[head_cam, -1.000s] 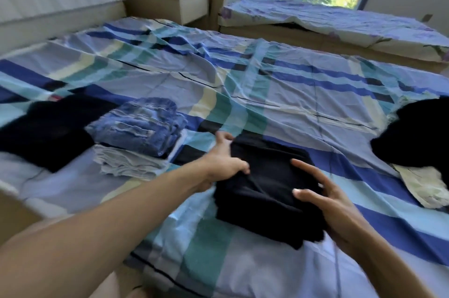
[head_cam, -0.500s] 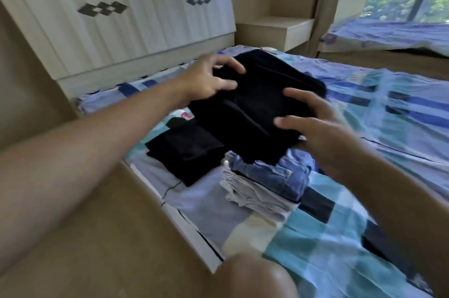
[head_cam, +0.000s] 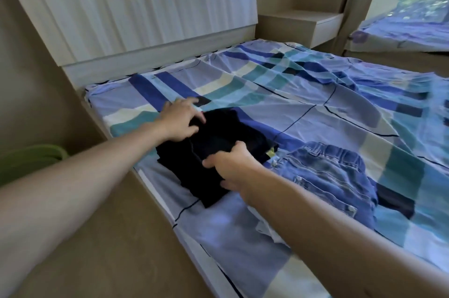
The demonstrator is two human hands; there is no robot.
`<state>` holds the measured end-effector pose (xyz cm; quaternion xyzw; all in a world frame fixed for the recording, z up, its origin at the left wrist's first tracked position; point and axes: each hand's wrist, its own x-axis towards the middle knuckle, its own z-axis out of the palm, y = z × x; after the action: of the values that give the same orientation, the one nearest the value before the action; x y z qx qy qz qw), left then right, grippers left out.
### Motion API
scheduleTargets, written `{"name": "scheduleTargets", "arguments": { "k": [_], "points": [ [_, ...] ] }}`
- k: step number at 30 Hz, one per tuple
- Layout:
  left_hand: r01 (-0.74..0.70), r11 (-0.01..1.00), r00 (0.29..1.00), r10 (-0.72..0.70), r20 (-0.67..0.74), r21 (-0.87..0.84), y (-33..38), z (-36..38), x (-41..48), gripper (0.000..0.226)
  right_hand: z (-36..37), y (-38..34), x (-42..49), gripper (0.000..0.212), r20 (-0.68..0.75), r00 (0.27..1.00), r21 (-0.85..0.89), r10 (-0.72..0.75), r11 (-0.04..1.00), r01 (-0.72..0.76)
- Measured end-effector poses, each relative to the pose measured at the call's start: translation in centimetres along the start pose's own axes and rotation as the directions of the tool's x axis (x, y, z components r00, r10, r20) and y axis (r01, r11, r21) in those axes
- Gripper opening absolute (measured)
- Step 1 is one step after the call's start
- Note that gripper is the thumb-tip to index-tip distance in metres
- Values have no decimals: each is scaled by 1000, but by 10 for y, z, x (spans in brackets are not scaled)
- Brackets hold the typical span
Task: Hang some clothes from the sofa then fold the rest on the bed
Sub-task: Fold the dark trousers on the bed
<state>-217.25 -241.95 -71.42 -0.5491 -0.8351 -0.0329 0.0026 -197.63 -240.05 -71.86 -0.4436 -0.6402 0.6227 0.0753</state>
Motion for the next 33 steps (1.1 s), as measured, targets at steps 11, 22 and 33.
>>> {"name": "scheduleTargets", "arguments": {
  "k": [11, 22, 33],
  "points": [
    [-44, 997, 925, 65, 375, -65, 5, 29, -50, 136, -28, -8, 41, 78, 131, 950, -890, -283, 389, 238],
    [-78, 915, 996, 59, -60, -395, 64, -40, -56, 97, -92, -46, -14, 71, 125, 837, -782, -532, 466, 413],
    [-307, 368, 936, 285, -208, -878, 388, -48, -84, 66, -345, 76, -202, 69, -502, 609, -629, -614, 743, 229]
  ]
}}
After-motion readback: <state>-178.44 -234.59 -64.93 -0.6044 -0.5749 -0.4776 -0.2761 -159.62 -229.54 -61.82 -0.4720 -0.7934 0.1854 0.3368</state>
